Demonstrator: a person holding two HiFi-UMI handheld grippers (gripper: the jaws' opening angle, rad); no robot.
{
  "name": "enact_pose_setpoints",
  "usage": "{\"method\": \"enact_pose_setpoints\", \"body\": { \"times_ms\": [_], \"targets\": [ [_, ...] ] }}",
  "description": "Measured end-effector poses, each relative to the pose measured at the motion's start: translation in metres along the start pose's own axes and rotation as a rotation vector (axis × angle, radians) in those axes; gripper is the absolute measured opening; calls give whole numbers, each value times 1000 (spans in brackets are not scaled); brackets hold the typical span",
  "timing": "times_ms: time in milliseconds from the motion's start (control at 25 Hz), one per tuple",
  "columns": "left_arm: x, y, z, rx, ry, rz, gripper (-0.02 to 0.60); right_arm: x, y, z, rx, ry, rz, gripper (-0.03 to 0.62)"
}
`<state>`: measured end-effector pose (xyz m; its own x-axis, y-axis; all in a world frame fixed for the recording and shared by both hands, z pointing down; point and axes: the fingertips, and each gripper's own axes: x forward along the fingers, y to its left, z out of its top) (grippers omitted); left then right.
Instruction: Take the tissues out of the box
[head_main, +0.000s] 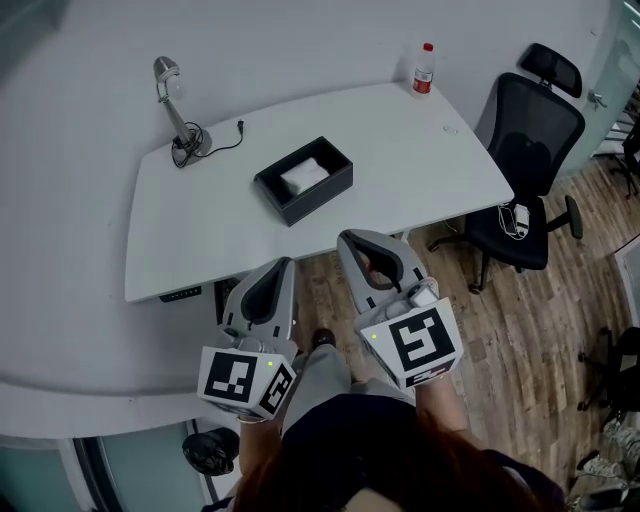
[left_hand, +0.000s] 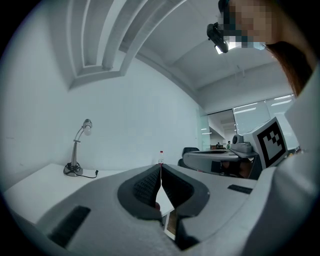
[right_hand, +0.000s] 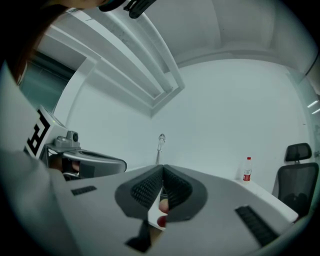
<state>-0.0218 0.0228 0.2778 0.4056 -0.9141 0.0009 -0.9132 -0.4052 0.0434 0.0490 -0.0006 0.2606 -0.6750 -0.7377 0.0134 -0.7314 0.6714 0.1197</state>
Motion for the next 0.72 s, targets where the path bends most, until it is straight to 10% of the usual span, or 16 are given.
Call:
{"method": "enact_pose_setpoints", "body": {
  "times_ms": [720],
  "targets": [
    [46,62,-6,-31,9,20,21,77,-22,-20,2,75,13,18]
  ]
}}
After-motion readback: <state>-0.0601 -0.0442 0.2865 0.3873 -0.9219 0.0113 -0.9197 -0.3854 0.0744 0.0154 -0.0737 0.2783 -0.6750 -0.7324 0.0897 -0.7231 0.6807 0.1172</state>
